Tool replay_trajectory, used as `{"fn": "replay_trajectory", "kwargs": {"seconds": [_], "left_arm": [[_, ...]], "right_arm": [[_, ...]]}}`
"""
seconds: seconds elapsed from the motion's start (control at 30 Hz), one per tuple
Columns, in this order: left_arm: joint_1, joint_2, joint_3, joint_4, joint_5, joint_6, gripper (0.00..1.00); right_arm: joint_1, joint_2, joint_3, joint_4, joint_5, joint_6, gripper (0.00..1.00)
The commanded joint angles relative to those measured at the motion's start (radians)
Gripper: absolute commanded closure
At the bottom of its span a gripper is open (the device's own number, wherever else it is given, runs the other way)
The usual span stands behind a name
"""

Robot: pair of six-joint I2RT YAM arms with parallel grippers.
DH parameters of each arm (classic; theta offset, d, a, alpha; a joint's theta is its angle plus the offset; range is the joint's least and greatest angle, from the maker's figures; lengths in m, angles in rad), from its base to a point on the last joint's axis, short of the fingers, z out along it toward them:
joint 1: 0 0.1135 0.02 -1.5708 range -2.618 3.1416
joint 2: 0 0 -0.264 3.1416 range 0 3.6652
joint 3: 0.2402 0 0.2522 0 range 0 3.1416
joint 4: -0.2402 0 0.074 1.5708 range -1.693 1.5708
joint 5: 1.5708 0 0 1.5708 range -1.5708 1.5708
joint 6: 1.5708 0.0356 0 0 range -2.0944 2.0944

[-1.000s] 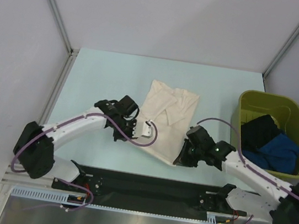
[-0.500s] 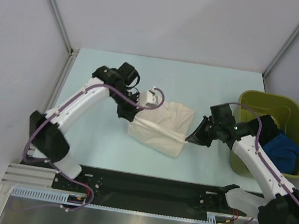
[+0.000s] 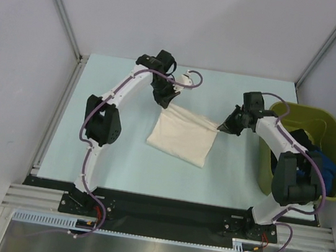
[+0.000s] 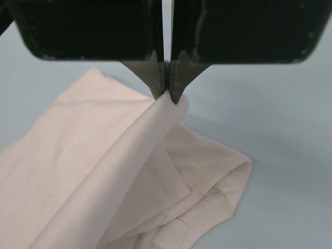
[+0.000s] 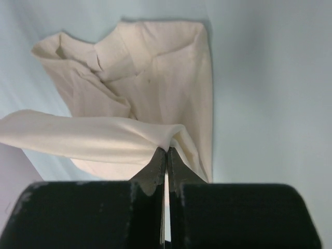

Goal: Fold and stack the t-shirts
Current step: Fold the tshirt

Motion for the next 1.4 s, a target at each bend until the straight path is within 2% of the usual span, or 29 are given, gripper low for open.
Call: {"fn": "replay_trajectory", "kwargs": {"seconds": [0.0,0.13,0.17,0.2,0.27,0.3,0.33,0.43,0.5,0.57,0.67,0.83,1.0,1.03,1.2,1.37], "left_arm": [[0.027,0.025,0.044,0.053,-0.108,-0.03,1.0],[0.027,0.062,0.03,0.139,-0.119,-0.065,1.0],[0.027,0.068,0.027,0.162,-0.135,-0.091,0.99],[0.027,0.071,0.019,0.189,-0.145,-0.108,0.83],[0.027,0.079,-0.004,0.292,-0.19,-0.171,0.51],[0.027,0.078,-0.014,0.337,-0.207,-0.196,0.2],[0.029,0.078,-0.021,0.413,-0.226,-0.217,0.19],[0.049,0.059,0.014,0.475,-0.264,-0.32,0.17],[0.084,0.023,-0.013,0.484,-0.184,-0.407,0.17],[0.099,-0.058,-0.152,0.527,-0.121,-0.476,0.19],[0.101,-0.12,-0.344,0.566,-0.045,-0.525,0.23],[0.103,-0.162,-0.514,0.616,-0.005,-0.617,0.21],[0.103,-0.117,-0.545,0.671,0.076,-0.704,0.21],[0.103,-0.108,-0.553,0.681,0.087,-0.757,0.21],[0.1,-0.036,-0.562,0.665,0.149,-0.819,0.35],[0.096,0.005,-0.582,0.693,0.174,-0.869,0.41]], "right_arm": [[-0.029,0.068,0.073,0.026,0.085,-0.039,1.0],[-0.031,0.144,0.115,0.047,0.083,-0.027,1.0],[-0.03,0.155,0.13,0.053,0.089,-0.026,0.93],[-0.031,0.175,0.138,0.055,0.1,-0.024,0.84],[-0.033,0.19,0.165,0.052,0.166,-0.016,0.55],[-0.034,0.197,0.176,0.05,0.193,-0.013,0.49],[-0.042,0.195,0.188,0.047,0.235,-0.007,0.45],[-0.036,0.125,0.205,0.099,0.246,-0.018,0.43],[0.007,0.08,0.193,0.113,0.307,-0.064,0.43],[0.053,0.033,0.164,0.09,0.353,-0.087,0.44],[0.076,0.011,0.084,0.055,0.333,-0.075,0.43],[0.139,0.0,-0.009,0.064,0.316,-0.044,0.33],[0.174,-0.027,-0.069,0.079,0.309,-0.036,0.33],[0.175,-0.036,-0.081,0.078,0.309,-0.033,0.34],[0.164,-0.14,-0.153,0.07,0.339,-0.029,0.34],[0.126,-0.236,-0.198,0.058,0.359,-0.021,0.34]]}}
